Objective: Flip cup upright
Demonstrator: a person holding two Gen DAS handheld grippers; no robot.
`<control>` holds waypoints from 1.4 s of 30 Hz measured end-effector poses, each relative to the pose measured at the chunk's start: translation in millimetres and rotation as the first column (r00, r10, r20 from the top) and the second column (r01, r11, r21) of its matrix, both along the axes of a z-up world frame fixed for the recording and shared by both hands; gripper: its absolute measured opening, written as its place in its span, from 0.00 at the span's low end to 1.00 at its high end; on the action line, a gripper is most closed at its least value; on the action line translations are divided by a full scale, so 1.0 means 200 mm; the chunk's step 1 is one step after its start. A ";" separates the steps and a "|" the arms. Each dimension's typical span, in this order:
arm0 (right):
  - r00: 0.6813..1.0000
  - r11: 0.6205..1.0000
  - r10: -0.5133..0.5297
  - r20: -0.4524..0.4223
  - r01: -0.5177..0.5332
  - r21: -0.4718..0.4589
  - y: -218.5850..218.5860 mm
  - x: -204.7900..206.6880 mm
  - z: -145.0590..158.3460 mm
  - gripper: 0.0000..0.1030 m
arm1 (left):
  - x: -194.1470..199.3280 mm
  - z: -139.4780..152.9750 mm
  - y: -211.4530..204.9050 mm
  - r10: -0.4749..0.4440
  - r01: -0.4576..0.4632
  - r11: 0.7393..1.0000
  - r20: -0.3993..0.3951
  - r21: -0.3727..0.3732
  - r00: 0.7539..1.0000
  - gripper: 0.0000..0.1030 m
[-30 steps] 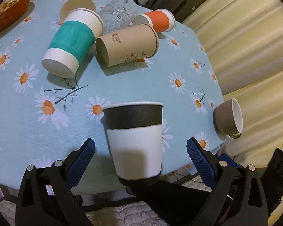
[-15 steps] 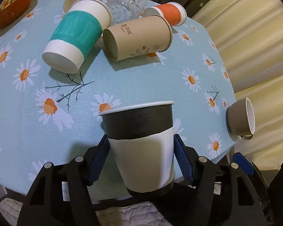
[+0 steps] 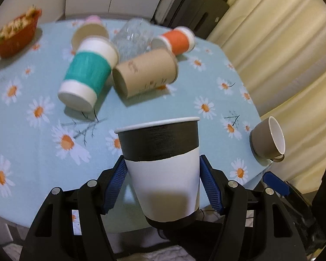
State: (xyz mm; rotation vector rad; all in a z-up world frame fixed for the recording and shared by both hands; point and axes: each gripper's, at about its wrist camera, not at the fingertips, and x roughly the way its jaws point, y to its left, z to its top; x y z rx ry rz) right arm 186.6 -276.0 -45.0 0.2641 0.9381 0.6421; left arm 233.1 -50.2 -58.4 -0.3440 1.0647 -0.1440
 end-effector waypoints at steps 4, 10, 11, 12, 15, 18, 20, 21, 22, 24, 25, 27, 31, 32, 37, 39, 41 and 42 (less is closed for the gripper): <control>1.000 1.000 0.001 -0.029 -0.001 0.010 0.00 0.01 -0.02 0.78 | -0.07 0.09 0.00 0.006 -0.012 0.998 0.107 0.061 0.994 0.63; 0.999 1.000 -0.001 -0.032 0.002 0.027 -0.01 0.01 -0.01 0.78 | -0.17 0.17 -0.01 0.016 -0.057 0.988 0.272 0.141 0.962 0.63; 0.999 1.000 -0.001 -0.034 0.002 0.030 -0.01 0.01 -0.01 0.78 | -0.19 0.18 -0.02 0.024 -0.078 0.983 0.303 0.168 0.953 0.63; 0.999 0.999 -0.001 -0.038 0.003 0.033 -0.01 0.01 -0.02 0.78 | -0.22 0.18 -0.03 0.045 -0.122 0.971 0.346 0.206 0.937 0.63; 0.998 0.999 -0.005 -0.057 0.008 0.049 -0.02 0.02 -0.03 0.78 | -0.27 0.14 -0.04 0.064 -0.162 0.963 0.401 0.216 0.914 0.63; 0.998 0.999 -0.010 -0.064 0.013 0.050 -0.03 0.03 -0.04 0.78 | -0.34 0.11 -0.07 0.079 -0.208 0.952 0.474 0.225 0.877 0.63; 0.998 0.998 -0.011 -0.069 0.015 0.053 -0.03 0.03 -0.04 0.78 | -0.37 0.10 -0.08 0.095 -0.245 0.942 0.516 0.231 0.851 0.63; 0.997 0.999 -0.012 -0.071 0.016 0.052 -0.03 0.03 -0.04 0.78 | -0.38 0.09 -0.09 0.101 -0.264 0.935 0.538 0.235 0.837 0.63; 0.997 0.999 -0.013 -0.073 0.017 0.050 -0.03 0.04 -0.04 0.78 | -0.40 0.09 -0.11 0.099 -0.276 0.930 0.561 0.241 0.822 0.63; 0.997 0.999 -0.016 -0.073 0.020 0.049 -0.03 0.04 -0.04 0.78 | -0.43 0.09 -0.14 0.085 -0.303 0.916 0.612 0.262 0.787 0.63; 0.997 0.999 -0.019 -0.073 0.022 0.050 -0.03 0.04 -0.05 0.78 | -0.43 0.09 -0.15 0.080 -0.312 0.911 0.628 0.269 0.774 0.63; 0.997 0.998 -0.024 -0.079 0.028 0.051 -0.04 0.04 -0.05 0.78 | -0.45 0.07 -0.17 0.073 -0.326 0.905 0.655 0.273 0.752 0.63; 0.996 0.998 -0.035 -0.084 0.039 0.047 -0.05 0.05 -0.06 0.78 | -0.48 0.00 -0.24 0.063 -0.396 0.859 0.701 0.324 0.710 0.63; 0.996 0.998 -0.040 -0.083 0.044 0.035 -0.05 0.04 -0.06 0.78 | -0.49 -0.02 -0.26 0.053 -0.408 0.847 0.709 0.342 0.703 0.63; 0.997 0.998 -0.055 -0.062 0.054 -0.019 -0.03 0.04 -0.07 0.78 | -0.48 -0.13 -0.30 0.036 -0.440 0.820 0.734 0.366 0.678 0.63; 0.997 0.998 -0.055 -0.062 0.053 -0.029 -0.02 0.05 -0.08 0.78 | -0.48 -0.16 -0.31 0.018 -0.448 0.811 0.748 0.377 0.664 0.63; 0.996 0.998 -0.051 -0.067 0.048 -0.035 -0.01 0.05 -0.09 0.78 | -0.47 -0.18 -0.30 0.024 -0.446 0.820 0.756 0.360 0.654 0.63; 0.996 0.998 -0.051 -0.068 0.049 -0.038 -0.01 0.05 -0.09 0.78 | -0.48 -0.19 -0.30 0.025 -0.451 0.821 0.766 0.352 0.643 0.63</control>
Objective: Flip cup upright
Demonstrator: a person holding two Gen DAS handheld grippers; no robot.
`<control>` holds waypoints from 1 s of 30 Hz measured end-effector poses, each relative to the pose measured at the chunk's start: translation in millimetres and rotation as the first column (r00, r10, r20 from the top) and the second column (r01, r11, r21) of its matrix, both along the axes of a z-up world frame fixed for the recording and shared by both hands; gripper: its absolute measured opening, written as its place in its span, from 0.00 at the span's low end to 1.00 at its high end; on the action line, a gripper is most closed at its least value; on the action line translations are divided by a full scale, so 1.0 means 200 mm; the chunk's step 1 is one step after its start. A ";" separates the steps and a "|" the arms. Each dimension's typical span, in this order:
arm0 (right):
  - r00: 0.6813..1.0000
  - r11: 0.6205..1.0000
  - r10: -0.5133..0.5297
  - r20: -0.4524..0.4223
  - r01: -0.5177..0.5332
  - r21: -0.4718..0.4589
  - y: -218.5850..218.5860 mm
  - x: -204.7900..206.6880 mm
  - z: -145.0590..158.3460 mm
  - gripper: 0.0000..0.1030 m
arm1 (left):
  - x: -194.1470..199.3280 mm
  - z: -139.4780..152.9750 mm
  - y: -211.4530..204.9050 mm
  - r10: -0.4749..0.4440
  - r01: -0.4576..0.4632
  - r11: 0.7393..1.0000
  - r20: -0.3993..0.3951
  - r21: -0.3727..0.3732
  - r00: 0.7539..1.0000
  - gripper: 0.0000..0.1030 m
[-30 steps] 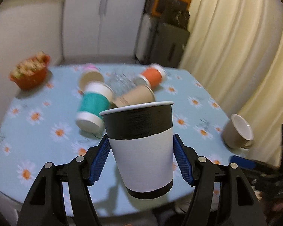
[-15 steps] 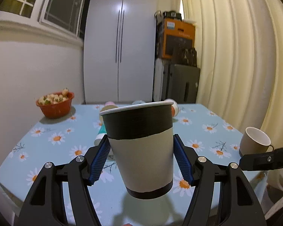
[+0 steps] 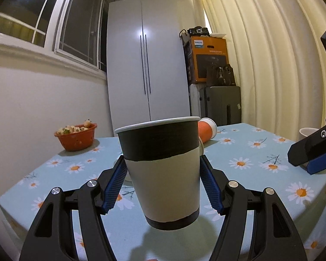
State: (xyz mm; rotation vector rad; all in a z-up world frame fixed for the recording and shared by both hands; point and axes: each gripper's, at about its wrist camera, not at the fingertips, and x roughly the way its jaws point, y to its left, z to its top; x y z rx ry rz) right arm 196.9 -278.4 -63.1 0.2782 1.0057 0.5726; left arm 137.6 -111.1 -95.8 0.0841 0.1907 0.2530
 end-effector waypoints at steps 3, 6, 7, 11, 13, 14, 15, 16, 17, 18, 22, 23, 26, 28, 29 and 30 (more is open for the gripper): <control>1.000 1.000 -0.003 -0.006 0.003 -0.012 0.01 0.01 -0.01 0.78 | 0.00 -0.04 -0.01 0.003 -0.003 1.000 0.014 -0.003 1.000 0.63; 1.000 1.000 -0.003 -0.010 0.003 -0.018 0.02 0.01 -0.02 0.78 | 0.01 -0.08 -0.01 0.004 -0.004 1.000 0.002 -0.001 1.000 0.63; 1.000 1.000 -0.004 -0.011 0.004 -0.021 0.02 0.01 -0.02 0.78 | 0.01 -0.09 -0.01 0.002 -0.002 1.000 -0.001 0.004 1.000 0.63; 1.000 1.000 -0.011 -0.021 0.011 -0.018 0.01 0.02 -0.03 0.78 | 0.00 -0.12 -0.04 -0.003 0.003 0.999 0.001 0.045 1.000 0.64; 1.000 1.000 -0.013 -0.025 0.012 -0.020 0.01 0.03 -0.04 0.78 | 0.01 -0.13 -0.04 0.003 -0.003 0.999 -0.002 0.049 1.000 0.64; 1.000 1.000 -0.012 -0.024 0.011 -0.023 0.01 0.03 -0.04 0.78 | 0.01 -0.13 -0.03 0.005 -0.004 0.999 -0.006 0.044 1.000 0.64; 1.000 1.000 -0.012 -0.023 0.011 -0.025 0.01 0.03 -0.04 0.78 | 0.01 -0.14 -0.03 0.006 -0.005 0.999 -0.009 0.044 1.000 0.64; 1.000 1.000 -0.011 -0.022 0.010 -0.030 0.01 0.02 -0.04 0.78 | 0.01 -0.15 -0.03 0.005 -0.004 0.999 -0.015 0.042 1.000 0.64; 1.000 0.999 -0.010 -0.023 0.009 -0.034 0.02 0.02 -0.04 0.78 | 0.01 -0.15 -0.02 0.004 -0.003 0.999 -0.021 0.039 1.000 0.64; 1.000 0.999 -0.008 -0.025 0.008 -0.036 0.02 0.02 -0.04 0.78 | 0.01 -0.16 -0.02 0.004 -0.003 0.999 -0.023 0.038 1.000 0.64; 0.999 0.999 -0.012 -0.039 0.010 -0.042 0.02 0.02 -0.06 0.78 | 0.01 -0.19 -0.01 -0.001 0.003 0.999 -0.045 0.043 0.999 0.64; 0.999 0.999 -0.011 -0.041 0.010 -0.042 0.02 0.03 -0.06 0.78 | 0.01 -0.19 -0.02 -0.002 0.004 0.999 -0.046 0.045 0.999 0.64; 0.999 0.999 -0.011 -0.043 0.009 -0.041 0.02 0.03 -0.06 0.78 | 0.02 -0.19 -0.01 0.002 0.000 0.999 -0.045 0.037 0.999 0.64; 0.999 0.999 -0.011 -0.048 0.009 -0.039 0.02 0.03 -0.07 0.78 | 0.02 -0.18 -0.01 0.003 -0.002 0.999 -0.045 0.034 0.999 0.64; 0.999 0.999 -0.011 -0.049 0.009 -0.041 0.02 0.03 -0.07 0.78 | 0.02 -0.18 -0.02 -0.001 0.002 0.999 -0.050 0.036 0.999 0.64; 0.999 0.999 -0.012 -0.049 0.010 -0.042 0.02 0.03 -0.07 0.78 | 0.02 -0.18 -0.02 -0.006 0.007 0.999 -0.050 0.036 0.999 0.65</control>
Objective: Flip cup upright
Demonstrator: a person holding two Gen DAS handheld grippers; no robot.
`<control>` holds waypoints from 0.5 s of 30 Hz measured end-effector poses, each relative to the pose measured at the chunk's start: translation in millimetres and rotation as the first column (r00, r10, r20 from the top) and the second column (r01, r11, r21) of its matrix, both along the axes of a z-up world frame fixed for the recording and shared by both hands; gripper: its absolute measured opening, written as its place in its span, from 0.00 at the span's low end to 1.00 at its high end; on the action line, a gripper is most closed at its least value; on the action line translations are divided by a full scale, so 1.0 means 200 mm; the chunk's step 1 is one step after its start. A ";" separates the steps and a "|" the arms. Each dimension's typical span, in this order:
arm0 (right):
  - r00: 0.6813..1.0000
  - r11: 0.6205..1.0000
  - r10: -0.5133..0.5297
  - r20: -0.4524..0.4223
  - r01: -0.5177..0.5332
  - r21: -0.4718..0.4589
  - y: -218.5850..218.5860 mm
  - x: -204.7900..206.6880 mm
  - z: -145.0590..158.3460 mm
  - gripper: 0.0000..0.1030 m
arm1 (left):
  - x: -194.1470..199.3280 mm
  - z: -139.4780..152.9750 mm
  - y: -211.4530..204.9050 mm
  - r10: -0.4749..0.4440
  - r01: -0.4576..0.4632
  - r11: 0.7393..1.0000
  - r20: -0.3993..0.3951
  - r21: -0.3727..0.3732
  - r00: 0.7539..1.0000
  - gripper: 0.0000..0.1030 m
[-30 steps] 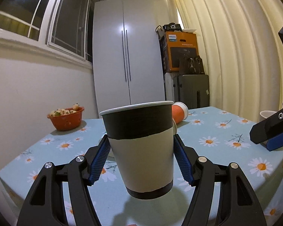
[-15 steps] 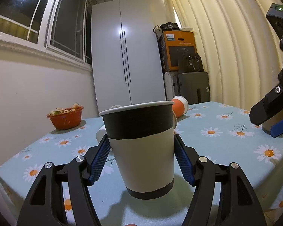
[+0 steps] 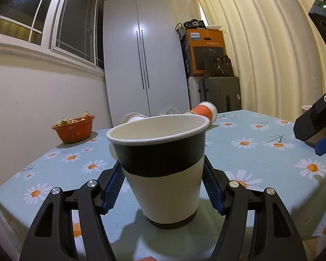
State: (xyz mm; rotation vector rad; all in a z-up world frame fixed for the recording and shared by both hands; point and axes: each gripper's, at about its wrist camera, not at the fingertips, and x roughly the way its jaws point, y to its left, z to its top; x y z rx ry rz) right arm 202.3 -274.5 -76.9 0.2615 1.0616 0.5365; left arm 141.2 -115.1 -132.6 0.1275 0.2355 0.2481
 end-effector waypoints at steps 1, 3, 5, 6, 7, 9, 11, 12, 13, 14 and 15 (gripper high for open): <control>1.000 1.000 -0.004 0.006 0.004 -0.009 0.00 0.00 0.00 0.78 | 0.00 0.00 0.00 -0.004 0.004 1.000 -0.002 -0.002 1.000 0.72; 1.000 1.000 -0.006 0.019 0.006 -0.017 0.00 -0.01 0.01 0.78 | 0.00 0.01 0.01 -0.006 0.006 1.000 0.002 -0.013 1.000 0.78; 1.000 1.000 -0.009 0.018 0.009 -0.006 0.00 -0.01 0.01 0.78 | 0.00 0.01 0.02 -0.011 0.011 0.999 0.002 -0.032 1.000 0.80; 1.000 1.000 -0.012 0.018 0.012 -0.003 -0.01 -0.01 0.01 0.78 | 0.00 0.02 0.02 -0.013 0.013 0.999 0.001 -0.041 1.000 0.80; 1.000 1.000 -0.016 0.018 0.016 0.004 -0.02 -0.01 0.02 0.78 | 0.00 0.03 0.03 -0.014 0.014 0.999 0.002 -0.048 1.000 0.81; 0.999 0.999 -0.023 0.023 0.022 0.025 -0.03 -0.01 0.03 0.78 | -0.01 0.05 0.04 -0.012 0.013 0.998 0.008 -0.060 1.000 0.81; 0.999 0.999 -0.028 0.033 0.027 0.038 -0.05 0.00 0.04 0.78 | -0.03 0.07 0.06 -0.010 0.011 0.997 0.015 -0.074 1.000 0.85; 0.999 0.999 -0.029 0.038 0.027 0.048 -0.05 -0.01 0.04 0.78 | -0.04 0.09 0.06 -0.012 0.013 0.997 0.022 -0.079 1.000 0.89; 0.999 0.998 -0.027 0.044 0.024 0.061 -0.05 -0.01 0.05 0.78 | -0.06 0.11 0.07 -0.017 0.019 0.997 0.030 -0.075 0.999 0.90; 0.998 0.997 -0.026 0.048 0.023 0.069 -0.05 -0.01 0.06 0.78 | -0.07 0.12 0.08 -0.027 0.030 0.997 0.030 -0.071 0.999 0.91; 0.998 0.997 -0.022 0.058 0.017 0.079 -0.05 -0.01 0.07 0.78 | -0.08 0.14 0.08 -0.036 0.038 0.997 0.027 -0.074 0.999 0.91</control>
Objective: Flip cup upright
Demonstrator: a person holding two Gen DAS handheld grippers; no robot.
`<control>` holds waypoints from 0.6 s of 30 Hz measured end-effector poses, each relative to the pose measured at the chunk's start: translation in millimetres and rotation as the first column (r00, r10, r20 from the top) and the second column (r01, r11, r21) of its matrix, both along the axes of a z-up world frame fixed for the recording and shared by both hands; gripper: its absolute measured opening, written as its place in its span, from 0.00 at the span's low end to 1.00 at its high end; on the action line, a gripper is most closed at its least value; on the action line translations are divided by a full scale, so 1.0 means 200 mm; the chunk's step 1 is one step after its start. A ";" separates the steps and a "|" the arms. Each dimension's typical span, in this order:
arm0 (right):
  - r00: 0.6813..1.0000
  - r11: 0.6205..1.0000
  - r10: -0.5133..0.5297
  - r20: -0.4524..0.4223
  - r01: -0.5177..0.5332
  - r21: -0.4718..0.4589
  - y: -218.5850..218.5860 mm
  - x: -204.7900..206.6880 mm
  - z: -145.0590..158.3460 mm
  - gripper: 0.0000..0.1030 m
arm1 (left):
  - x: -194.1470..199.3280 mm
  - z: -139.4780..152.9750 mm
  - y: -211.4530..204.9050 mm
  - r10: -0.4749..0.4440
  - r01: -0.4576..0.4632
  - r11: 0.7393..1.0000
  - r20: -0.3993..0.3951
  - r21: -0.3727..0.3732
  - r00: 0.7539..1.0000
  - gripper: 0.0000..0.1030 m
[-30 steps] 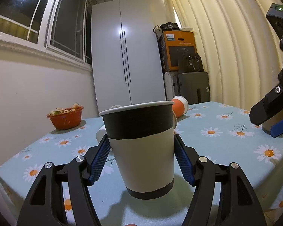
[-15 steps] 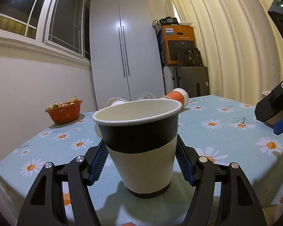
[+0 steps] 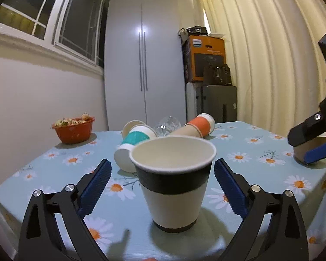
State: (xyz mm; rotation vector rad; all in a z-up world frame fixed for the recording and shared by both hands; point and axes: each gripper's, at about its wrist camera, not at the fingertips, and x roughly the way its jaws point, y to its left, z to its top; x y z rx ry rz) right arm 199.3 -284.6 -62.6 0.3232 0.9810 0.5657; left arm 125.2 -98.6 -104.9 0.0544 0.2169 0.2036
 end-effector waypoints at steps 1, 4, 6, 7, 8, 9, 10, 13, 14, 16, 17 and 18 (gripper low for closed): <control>1.000 1.000 0.004 0.007 -0.004 0.004 0.00 0.00 0.01 0.78 | -0.02 0.02 0.01 -0.012 0.012 1.000 -0.003 -0.003 1.000 0.92; 0.999 1.000 0.008 0.041 -0.008 0.019 0.00 -0.01 0.04 0.78 | -0.06 0.10 0.01 -0.058 0.058 0.998 -0.009 0.002 0.998 0.94; 0.998 1.000 0.007 0.057 -0.008 0.025 0.00 -0.02 0.06 0.78 | -0.09 0.15 0.02 -0.094 0.093 0.995 -0.029 -0.017 0.995 0.94; 0.998 1.000 0.006 0.064 -0.008 0.027 0.00 -0.03 0.06 0.78 | -0.10 0.17 0.02 -0.094 0.094 0.995 -0.024 -0.019 0.995 0.94; 0.997 0.999 0.006 0.072 -0.008 0.031 0.00 -0.03 0.07 0.78 | -0.12 0.19 0.02 -0.095 0.095 0.995 -0.019 -0.024 0.995 0.94; 0.997 0.999 0.006 0.078 -0.009 0.033 0.00 -0.04 0.07 0.78 | -0.13 0.21 0.03 -0.102 0.101 0.994 -0.020 -0.033 0.995 0.94; 0.996 0.999 0.007 0.087 -0.010 0.034 0.01 -0.05 0.08 0.78 | -0.15 0.22 0.04 -0.102 0.101 0.994 -0.021 -0.037 0.995 0.94; 0.994 0.999 0.007 0.110 -0.011 0.038 0.01 -0.07 0.10 0.78 | -0.20 0.27 0.06 -0.105 0.103 0.993 -0.032 -0.055 0.994 0.94; 0.993 0.999 0.007 0.116 -0.012 0.038 0.01 -0.07 0.10 0.79 | -0.21 0.28 0.06 -0.107 0.105 0.993 -0.042 -0.053 0.993 0.94; 0.992 0.999 0.009 0.127 -0.014 0.039 0.01 -0.09 0.11 0.79 | -0.25 0.33 0.08 -0.113 0.110 0.993 -0.054 -0.049 0.992 0.94; 0.991 0.999 0.009 0.133 -0.014 0.040 0.02 -0.09 0.11 0.79 | -0.28 0.36 0.10 -0.125 0.121 0.991 -0.054 -0.057 0.991 0.94; 0.990 0.999 0.011 0.139 -0.016 0.039 0.02 -0.10 0.12 0.79 | -0.30 0.39 0.13 -0.131 0.127 0.990 -0.056 -0.065 0.990 0.94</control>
